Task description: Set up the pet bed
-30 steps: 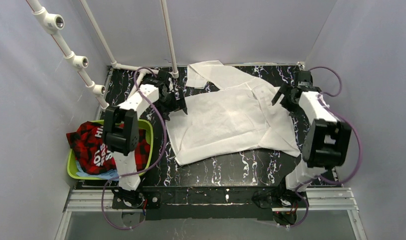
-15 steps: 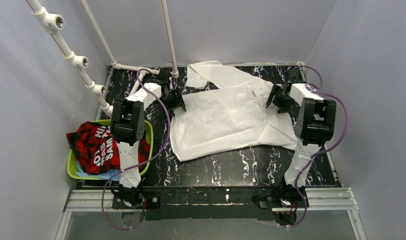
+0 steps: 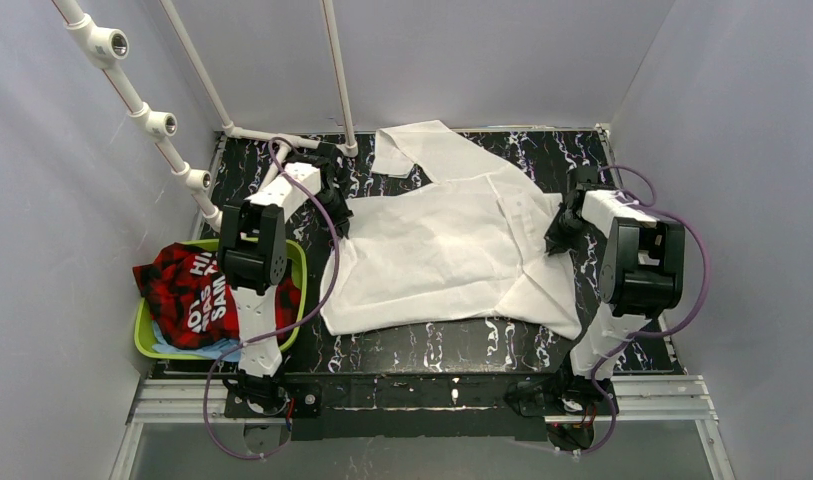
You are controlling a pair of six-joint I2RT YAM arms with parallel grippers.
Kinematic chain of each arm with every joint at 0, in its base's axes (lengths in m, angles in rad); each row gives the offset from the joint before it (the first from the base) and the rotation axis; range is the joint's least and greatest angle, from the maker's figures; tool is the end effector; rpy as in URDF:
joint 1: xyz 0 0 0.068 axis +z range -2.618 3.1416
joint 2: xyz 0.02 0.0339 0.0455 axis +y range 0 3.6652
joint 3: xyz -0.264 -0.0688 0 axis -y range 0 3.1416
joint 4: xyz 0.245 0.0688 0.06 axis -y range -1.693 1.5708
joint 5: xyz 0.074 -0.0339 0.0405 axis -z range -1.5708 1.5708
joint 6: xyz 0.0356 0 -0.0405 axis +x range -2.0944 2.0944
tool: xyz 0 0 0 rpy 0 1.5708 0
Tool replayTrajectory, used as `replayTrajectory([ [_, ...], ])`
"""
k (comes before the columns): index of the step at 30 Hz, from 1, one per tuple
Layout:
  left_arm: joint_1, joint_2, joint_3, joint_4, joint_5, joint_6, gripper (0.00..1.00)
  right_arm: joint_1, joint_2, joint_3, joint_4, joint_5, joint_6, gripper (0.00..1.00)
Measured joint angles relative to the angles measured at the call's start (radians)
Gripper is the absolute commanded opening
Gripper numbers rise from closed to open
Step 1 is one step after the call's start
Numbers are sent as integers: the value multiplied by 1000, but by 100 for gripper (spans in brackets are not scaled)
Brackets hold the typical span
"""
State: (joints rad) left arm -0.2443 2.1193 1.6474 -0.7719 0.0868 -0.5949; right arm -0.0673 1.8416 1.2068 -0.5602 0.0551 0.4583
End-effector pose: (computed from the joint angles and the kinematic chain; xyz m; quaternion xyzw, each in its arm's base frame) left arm 0.4245 -0.1090 0.1772 -0.1650 0.9719 -0.1053 0.1311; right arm 0.3627 -0.0264 0.1690 0.2601 0.9470 0.0097 0.1884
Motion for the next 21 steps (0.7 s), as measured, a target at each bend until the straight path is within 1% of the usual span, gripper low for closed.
replayTrajectory([
  [1,2,-20,-6,-27,-23,1,37,1,-24,-26,-27,10,11,7],
  [2,3,-38,-14,-46,-36,6,56,2,-45,-46,-51,16,18,21],
  [3,6,-68,-29,-69,-48,8,67,2,-71,-68,-83,17,24,39],
  [4,7,-89,-37,-80,-50,20,75,2,-97,-86,-99,11,25,53],
  [5,8,-111,-43,-92,-50,25,82,2,-119,-98,-101,-1,30,66],
  [6,11,-129,-44,-99,-47,31,86,4,-148,-107,-92,-16,26,74],
  [8,19,-145,-34,-97,-36,39,91,9,-199,-105,-50,-34,28,81],
  [10,29,-135,10,-97,-20,46,92,18,-206,-56,-4,-52,25,83],
  [11,34,-119,50,-100,-14,51,92,24,-181,-1,22,-65,22,84],
  [14,44,-40,206,-81,6,72,91,45,-53,175,95,-85,-12,85],
  [17,49,53,340,-58,8,91,89,81,125,373,151,-85,-76,85],
  [21,53,152,400,-49,0,104,86,124,341,592,172,-120,-177,85],
])
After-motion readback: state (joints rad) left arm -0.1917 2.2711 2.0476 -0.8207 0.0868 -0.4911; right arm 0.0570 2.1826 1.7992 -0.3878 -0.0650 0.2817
